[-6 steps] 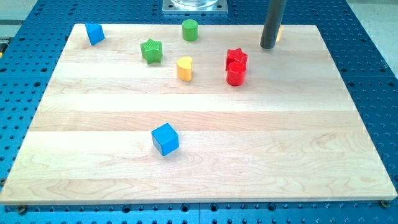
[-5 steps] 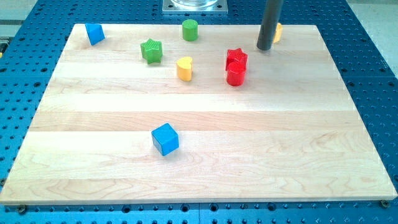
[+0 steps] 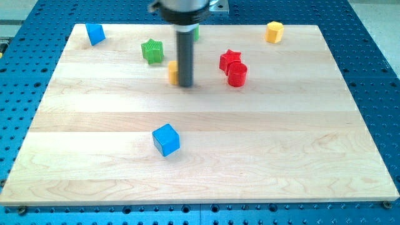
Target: Slide the yellow heart vertically below the blue triangle
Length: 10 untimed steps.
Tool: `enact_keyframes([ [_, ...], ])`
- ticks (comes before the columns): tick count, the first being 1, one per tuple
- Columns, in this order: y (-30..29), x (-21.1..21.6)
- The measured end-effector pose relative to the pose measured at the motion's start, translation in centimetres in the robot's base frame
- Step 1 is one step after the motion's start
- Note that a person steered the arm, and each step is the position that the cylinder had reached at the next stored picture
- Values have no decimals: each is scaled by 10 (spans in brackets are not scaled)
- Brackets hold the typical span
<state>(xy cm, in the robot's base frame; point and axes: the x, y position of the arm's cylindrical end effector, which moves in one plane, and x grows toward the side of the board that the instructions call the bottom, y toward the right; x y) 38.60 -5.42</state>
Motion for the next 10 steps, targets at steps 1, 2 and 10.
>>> enact_keyframes([
  [1,0,-16],
  [2,0,-53],
  [10,-114,-4],
])
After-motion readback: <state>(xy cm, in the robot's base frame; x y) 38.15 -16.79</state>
